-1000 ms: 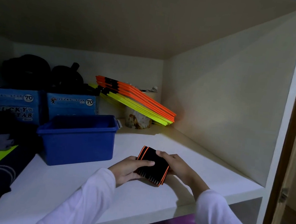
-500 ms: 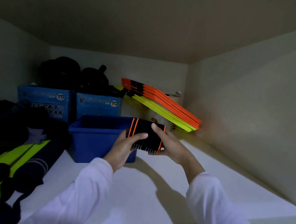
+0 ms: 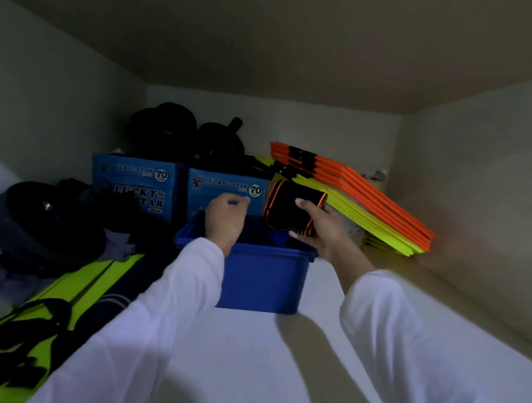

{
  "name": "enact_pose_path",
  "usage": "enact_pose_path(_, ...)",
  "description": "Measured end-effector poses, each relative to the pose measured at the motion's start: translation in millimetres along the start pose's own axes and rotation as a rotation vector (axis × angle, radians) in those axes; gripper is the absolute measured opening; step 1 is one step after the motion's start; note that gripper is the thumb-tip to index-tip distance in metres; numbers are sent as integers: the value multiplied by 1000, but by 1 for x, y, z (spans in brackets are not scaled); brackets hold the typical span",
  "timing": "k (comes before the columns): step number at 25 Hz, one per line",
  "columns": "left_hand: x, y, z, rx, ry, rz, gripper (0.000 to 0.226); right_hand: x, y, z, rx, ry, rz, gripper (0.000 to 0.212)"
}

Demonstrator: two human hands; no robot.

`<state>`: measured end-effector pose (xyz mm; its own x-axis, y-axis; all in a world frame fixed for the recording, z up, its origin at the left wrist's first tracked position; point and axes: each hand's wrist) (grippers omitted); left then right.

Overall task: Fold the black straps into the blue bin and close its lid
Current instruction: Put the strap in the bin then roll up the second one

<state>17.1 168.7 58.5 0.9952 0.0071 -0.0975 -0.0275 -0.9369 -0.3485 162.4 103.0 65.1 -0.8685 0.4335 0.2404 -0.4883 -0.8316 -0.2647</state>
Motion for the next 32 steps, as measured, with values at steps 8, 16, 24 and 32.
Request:
enact_pose_path(8,-11,-68,14,-155,-945,131,34,22,-46,-20,7,1100,185,66)
enact_pose_path(16,-10,-74,27,-107,-1104,85,32,46,-36,-19,247,1617,588,46)
enact_pose_path(24,-24,-78,26,-144,-1175,71,33,43,-37,-19,416,1298,543,34)
enact_pose_path(32,-33,-83,29,-131,-1114,81,32,46,-28,-9,337,1754,658,43)
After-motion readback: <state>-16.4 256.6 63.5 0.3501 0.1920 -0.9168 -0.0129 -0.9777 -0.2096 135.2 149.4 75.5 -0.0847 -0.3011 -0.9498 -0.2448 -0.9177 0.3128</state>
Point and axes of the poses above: each hand's wrist, its own y-axis away from the middle knuckle, its own x-axis out of the palm, z = x × y, and after that the axes turned 6 degrees about -x, right-handed
